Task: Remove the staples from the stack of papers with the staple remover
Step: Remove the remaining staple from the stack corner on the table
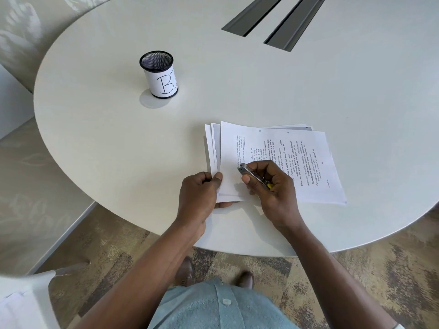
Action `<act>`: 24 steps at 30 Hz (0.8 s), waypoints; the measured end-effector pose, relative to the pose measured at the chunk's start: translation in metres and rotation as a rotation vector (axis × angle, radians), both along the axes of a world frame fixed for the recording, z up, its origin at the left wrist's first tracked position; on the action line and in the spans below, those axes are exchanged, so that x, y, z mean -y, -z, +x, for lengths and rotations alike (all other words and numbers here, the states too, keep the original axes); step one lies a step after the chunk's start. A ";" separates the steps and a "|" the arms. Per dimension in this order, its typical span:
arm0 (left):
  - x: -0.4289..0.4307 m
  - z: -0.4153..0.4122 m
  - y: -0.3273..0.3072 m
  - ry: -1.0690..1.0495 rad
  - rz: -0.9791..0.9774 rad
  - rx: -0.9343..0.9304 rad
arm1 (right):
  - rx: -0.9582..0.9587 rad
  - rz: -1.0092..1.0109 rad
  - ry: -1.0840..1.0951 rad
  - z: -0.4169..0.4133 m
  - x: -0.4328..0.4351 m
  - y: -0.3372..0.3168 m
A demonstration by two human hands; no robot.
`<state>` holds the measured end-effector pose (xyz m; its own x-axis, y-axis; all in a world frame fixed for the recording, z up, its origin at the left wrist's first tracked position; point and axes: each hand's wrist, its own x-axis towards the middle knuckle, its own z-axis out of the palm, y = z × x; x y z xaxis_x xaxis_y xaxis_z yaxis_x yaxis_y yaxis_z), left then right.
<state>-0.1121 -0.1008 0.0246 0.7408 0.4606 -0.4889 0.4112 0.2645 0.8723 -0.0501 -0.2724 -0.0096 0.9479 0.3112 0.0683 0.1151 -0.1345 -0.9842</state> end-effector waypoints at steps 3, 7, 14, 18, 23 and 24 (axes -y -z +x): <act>-0.001 0.000 -0.002 -0.022 -0.051 -0.009 | -0.021 0.033 0.004 0.000 0.000 -0.001; -0.002 -0.001 -0.006 -0.011 -0.093 -0.005 | -0.055 0.092 0.013 0.000 -0.001 -0.002; -0.003 -0.002 -0.011 0.068 -0.017 -0.034 | -0.063 0.154 0.025 -0.002 0.001 -0.008; -0.007 -0.002 -0.011 0.084 0.072 -0.043 | -0.054 0.160 0.048 -0.004 0.001 -0.013; -0.011 -0.001 -0.012 0.132 0.120 -0.067 | -0.053 0.193 0.064 -0.007 0.003 -0.017; -0.013 0.000 -0.012 0.144 0.134 -0.071 | -0.031 0.192 0.063 -0.009 0.004 -0.019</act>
<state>-0.1122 -0.0883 0.0367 0.7694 0.4172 -0.4836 0.4980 0.0823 0.8633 -0.0586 -0.2765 0.0089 0.9676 0.2355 0.0915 0.0819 0.0502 -0.9954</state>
